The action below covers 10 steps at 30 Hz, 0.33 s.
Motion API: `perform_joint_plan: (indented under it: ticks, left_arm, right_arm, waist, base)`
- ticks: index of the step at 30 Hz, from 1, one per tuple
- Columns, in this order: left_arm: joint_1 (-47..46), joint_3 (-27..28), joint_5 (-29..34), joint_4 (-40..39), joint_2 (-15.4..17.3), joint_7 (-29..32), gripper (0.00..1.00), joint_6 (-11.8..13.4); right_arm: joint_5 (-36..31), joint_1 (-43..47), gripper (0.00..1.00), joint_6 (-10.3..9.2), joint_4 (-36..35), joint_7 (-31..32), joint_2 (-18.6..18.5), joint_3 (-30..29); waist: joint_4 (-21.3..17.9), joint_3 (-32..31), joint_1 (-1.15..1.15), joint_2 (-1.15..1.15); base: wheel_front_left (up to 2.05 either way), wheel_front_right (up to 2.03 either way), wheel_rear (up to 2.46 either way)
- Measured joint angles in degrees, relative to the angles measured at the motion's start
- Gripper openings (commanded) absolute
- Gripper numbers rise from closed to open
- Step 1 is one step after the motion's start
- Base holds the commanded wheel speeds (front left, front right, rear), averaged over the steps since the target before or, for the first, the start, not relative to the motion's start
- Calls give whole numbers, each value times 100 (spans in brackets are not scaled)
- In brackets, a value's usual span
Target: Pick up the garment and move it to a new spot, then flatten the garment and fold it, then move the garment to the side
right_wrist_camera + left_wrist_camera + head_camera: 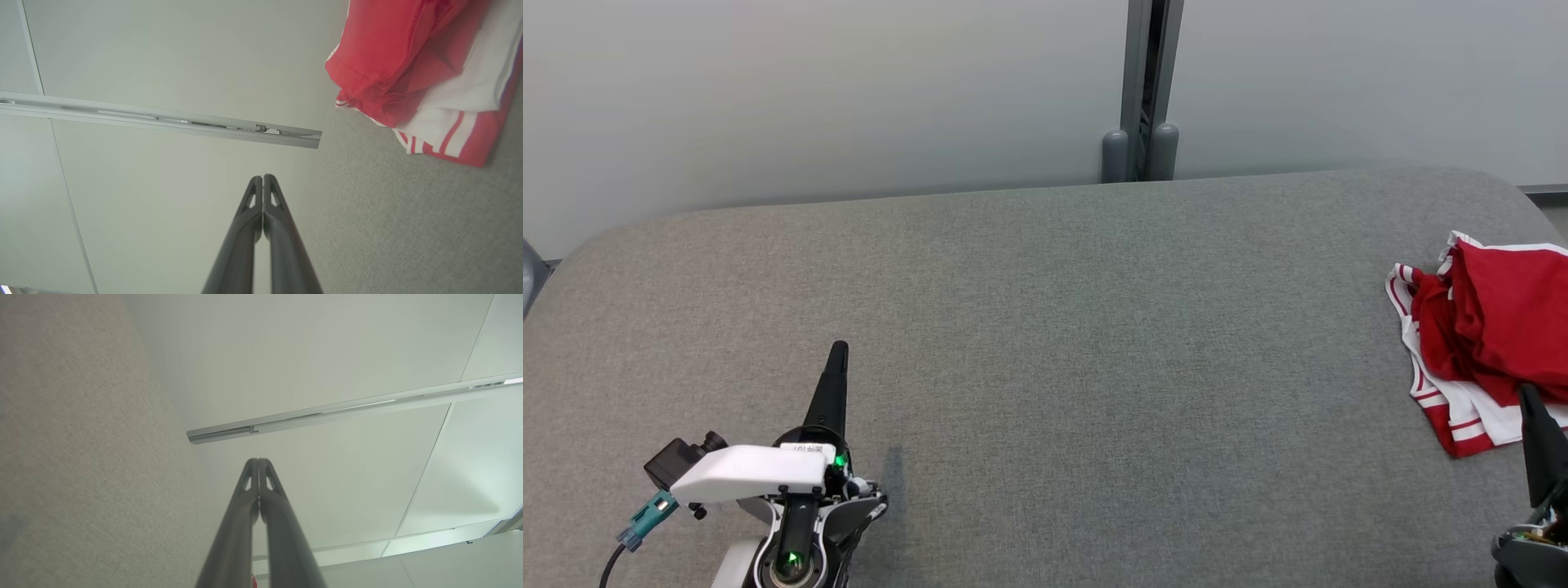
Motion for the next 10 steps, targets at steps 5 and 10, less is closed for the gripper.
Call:
perform_joint_plan:
  ticks: [5, 10]
  left_arm:
    - [-20, -5, -169, 23, 1, 44, 0, -19]
    - [-42, -9, -355, 40, 2, 71, 0, -31]
  right_arm:
    - [220, -2, 0, 0, 8, 71, -2, -46]
    - [410, -3, 0, 0, 13, 145, -5, -107]
  waist:
    - [-25, -14, 0, 0]
    - [-49, -29, 0, 0]
  base:
    - [0, 0, 0]
    - [0, 0, 0]
